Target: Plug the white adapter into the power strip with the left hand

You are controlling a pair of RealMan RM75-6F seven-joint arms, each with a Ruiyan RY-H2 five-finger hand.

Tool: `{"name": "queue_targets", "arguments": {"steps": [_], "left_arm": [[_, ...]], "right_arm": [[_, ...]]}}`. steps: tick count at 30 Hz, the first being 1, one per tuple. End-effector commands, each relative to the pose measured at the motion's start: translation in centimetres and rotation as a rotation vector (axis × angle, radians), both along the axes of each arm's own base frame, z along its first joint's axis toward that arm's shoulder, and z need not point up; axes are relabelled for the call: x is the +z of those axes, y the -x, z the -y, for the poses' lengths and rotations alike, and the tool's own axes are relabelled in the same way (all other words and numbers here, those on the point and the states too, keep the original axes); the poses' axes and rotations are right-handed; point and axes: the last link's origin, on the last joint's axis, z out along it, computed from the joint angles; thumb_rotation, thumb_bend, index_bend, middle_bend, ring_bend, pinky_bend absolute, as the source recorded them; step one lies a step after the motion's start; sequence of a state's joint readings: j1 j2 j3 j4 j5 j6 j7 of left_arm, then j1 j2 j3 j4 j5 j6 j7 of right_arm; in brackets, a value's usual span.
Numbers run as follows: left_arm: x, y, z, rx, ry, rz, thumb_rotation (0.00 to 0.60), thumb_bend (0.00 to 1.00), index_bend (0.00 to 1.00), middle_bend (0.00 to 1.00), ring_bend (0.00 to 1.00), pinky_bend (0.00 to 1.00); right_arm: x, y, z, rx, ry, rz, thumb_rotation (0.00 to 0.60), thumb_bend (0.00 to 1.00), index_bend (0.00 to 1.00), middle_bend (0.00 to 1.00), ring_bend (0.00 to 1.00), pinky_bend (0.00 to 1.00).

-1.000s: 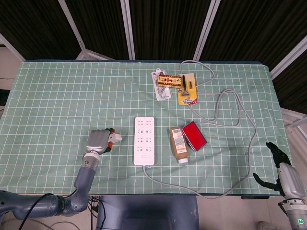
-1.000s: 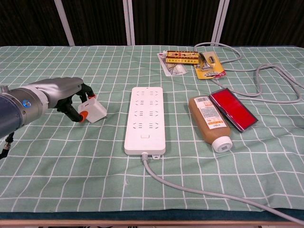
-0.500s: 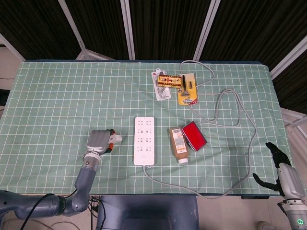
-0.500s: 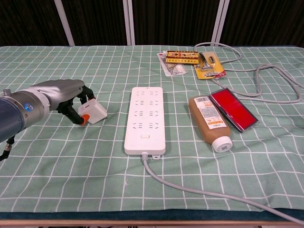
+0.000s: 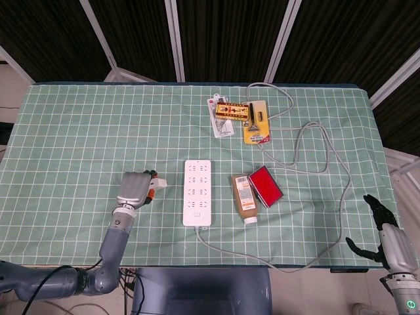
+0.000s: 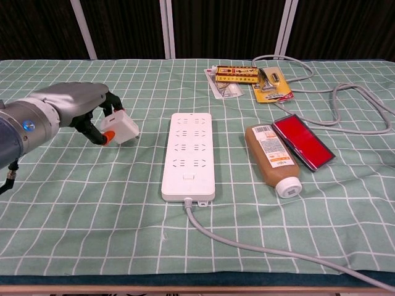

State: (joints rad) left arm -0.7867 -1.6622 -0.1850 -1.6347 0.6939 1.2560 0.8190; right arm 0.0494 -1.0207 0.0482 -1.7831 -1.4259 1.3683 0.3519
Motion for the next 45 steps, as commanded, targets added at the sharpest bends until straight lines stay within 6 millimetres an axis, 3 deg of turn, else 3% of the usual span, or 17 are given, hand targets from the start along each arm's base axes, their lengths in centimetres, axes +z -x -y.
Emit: {"name": "queue_targets", "arguments": {"steps": [1, 10, 15, 28, 45], "left_arm": [[1.2, -0.9, -0.4, -0.05, -0.013, -0.059, 0.6, 0.73, 0.57, 0.62, 0.93, 0.98], [3.5, -5.3, -2.9, -0.117, -0.026, -0.163, 0.6, 0.8, 0.65, 0.74, 0.95, 0.99], [3.6, -7.7, -4.3, -0.105, 0.004, -0.196, 0.6, 0.8, 0.66, 0.76, 0.95, 1.0], [0.0, -12.1, -5.5, -0.103, 0.108, -0.341, 0.6, 0.82, 0.69, 0.81, 0.95, 1.0], [-2.3, -14.2, -5.4, -0.1, 0.165, -0.463, 0.6, 0.82, 0.69, 0.82, 0.95, 1.0]], "right_arm": [[0.0, 0.0, 0.0, -0.001, 0.001, 0.002, 0.6, 0.34, 0.0, 0.0, 0.0, 0.0], [0.1, 0.1, 0.1, -0.012, -0.001, 0.018, 0.6, 0.34, 0.0, 0.0, 0.0, 0.0], [0.1, 0.2, 0.1, -0.021, -0.006, 0.029, 0.6, 0.34, 0.0, 0.0, 0.0, 0.0], [0.2, 0.5, 0.5, -0.057, -0.012, 0.064, 0.6, 0.34, 0.0, 0.0, 0.0, 0.0], [0.4, 0.5, 0.7, -0.077, -0.017, 0.096, 0.6, 0.34, 0.0, 0.0, 0.0, 0.0]]}}
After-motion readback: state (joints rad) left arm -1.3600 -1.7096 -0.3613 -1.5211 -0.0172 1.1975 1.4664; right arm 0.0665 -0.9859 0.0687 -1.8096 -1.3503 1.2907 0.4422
